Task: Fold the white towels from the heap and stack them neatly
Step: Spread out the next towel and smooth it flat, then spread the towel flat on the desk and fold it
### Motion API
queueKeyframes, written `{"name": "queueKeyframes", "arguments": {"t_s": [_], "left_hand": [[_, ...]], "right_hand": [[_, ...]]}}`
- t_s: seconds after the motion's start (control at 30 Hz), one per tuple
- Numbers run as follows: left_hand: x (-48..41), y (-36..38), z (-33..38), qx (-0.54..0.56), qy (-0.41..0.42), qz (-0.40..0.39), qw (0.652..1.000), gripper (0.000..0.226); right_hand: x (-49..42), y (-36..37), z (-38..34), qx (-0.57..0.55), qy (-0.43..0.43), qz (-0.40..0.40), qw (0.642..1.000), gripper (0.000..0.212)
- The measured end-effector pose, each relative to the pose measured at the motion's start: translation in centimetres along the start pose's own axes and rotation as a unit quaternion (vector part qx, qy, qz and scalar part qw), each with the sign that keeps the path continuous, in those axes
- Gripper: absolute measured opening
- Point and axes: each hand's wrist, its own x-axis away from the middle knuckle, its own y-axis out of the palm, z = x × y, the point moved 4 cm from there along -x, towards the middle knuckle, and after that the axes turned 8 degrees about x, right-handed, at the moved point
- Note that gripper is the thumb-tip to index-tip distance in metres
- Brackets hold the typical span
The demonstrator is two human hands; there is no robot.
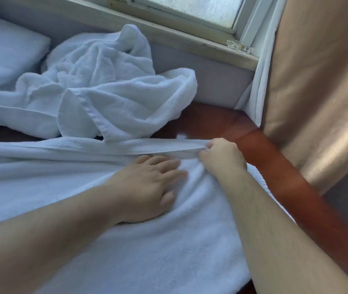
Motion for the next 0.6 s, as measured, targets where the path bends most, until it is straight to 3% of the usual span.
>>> {"name": "queueKeyframes", "arguments": {"t_s": [0.2, 0.3, 0.4, 0.5, 0.6], "left_hand": [[-0.1, 0.0, -0.4, 0.005, 0.003, -0.014, 1.0, 0.07], [0.0, 0.0, -0.4, 0.001, -0.006, 0.001, 1.0, 0.067], [0.0, 0.1, -0.6, 0.005, -0.017, 0.01, 1.0, 0.068], [0.1, 0.2, -0.7, 0.017, -0.032, 0.01, 0.999, 0.075], [0.4, -0.2, -0.6, 0.023, -0.036, 0.024, 0.999, 0.074]], "right_hand": [[-1.4, -0.1, -2.4, 0.022, -0.046, -0.002, 0.999, 0.017], [-1.1, -0.4, -1.8, -0.078, -0.017, 0.082, 0.993, 0.026], [-0.7, -2.4, -0.7, -0.231, -0.004, 0.195, 0.953, 0.019], [0.5, -3.6, 0.7, -0.401, -0.007, 0.221, 0.889, 0.01], [2.0, -3.5, 2.3, -0.496, 0.002, 0.22, 0.84, 0.013]]}}
